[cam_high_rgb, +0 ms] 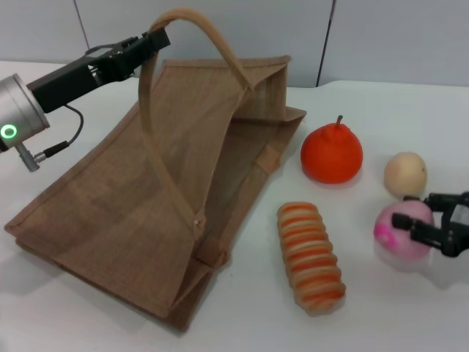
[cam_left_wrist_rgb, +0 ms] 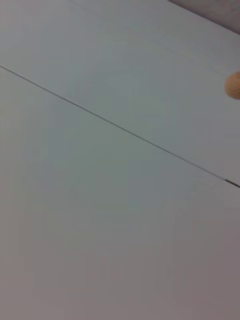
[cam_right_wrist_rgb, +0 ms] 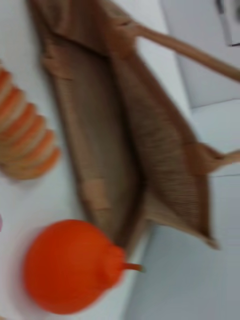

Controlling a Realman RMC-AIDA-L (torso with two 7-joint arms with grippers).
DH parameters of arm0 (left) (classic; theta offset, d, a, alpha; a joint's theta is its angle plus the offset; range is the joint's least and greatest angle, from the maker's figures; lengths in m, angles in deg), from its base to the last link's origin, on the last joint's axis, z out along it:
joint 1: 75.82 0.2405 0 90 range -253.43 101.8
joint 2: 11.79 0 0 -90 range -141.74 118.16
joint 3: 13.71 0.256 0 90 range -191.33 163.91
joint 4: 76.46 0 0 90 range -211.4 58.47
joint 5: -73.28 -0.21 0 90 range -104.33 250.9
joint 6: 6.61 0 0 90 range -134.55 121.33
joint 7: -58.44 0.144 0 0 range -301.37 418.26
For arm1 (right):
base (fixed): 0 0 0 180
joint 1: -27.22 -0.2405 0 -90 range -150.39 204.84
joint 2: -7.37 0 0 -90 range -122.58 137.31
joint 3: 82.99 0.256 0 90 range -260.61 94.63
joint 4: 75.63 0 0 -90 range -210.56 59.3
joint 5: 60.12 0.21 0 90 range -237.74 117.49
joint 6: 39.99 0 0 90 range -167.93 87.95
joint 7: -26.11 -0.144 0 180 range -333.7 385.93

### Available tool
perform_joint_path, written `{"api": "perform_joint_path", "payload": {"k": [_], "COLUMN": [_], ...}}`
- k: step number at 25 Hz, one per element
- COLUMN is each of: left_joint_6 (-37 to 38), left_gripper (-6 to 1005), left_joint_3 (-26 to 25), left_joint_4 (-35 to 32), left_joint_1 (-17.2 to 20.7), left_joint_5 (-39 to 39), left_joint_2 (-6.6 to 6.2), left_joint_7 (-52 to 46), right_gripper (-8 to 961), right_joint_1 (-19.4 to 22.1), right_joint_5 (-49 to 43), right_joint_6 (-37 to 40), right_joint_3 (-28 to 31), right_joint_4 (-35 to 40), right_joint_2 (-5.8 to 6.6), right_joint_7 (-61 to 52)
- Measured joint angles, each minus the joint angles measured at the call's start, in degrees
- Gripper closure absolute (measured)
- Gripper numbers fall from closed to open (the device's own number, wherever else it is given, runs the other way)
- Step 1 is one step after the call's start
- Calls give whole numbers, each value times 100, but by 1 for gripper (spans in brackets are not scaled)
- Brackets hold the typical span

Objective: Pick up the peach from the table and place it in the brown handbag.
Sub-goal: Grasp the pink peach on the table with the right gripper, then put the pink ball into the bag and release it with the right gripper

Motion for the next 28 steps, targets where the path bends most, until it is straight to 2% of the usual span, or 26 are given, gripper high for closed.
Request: {"api": "perform_joint_path", "payload": {"k": [4,7,9,10,12,13,17,22,25,28], "left_joint_6": [-107,-251,-370,-432,-572,-641,-762,-1006,-1113,-1279], "left_gripper": [854,851,848,847,844,843,838,832,828,824], "left_joint_3": [-4,-36,-51,-52,-53,-53,-53,-53,-53,-53], "left_joint_4": [0,0,0,0,0,0,0,0,0,0], "left_joint_1": [-23,-62,-77,-85,-110,-127,-154,-240,-309,-354], "left_joint_5": [1,4,34,54,98,113,139,148,153,212], "left_joint_2": [-7,-7,-8,-9,-17,-19,-23,-30,-32,-52], "left_joint_7": [-10,-34,-79,-110,-173,-196,-254,-396,-468,-568], "right_gripper": [529,566,572,576,582,582,581,584,584,584], "right_joint_1": [-14,-127,-311,-513,-580,-756,-1175,-1513,-1533,-1522], "right_joint_5": [420,489,491,478,470,451,444,433,428,429], "right_joint_6": [-355,-521,-586,-597,-598,-598,-531,150,922,1358], "right_joint_3": [5,30,27,6,1,-20,-182,-480,-813,-899], "right_joint_4": [21,-39,-96,-123,-125,-128,-185,-666,-1347,-1606], "right_joint_2": [-15,-125,-268,-409,-457,-574,-856,-1174,-1257,-1277], "right_joint_7": [237,391,498,572,597,654,747,800,710,614]}}
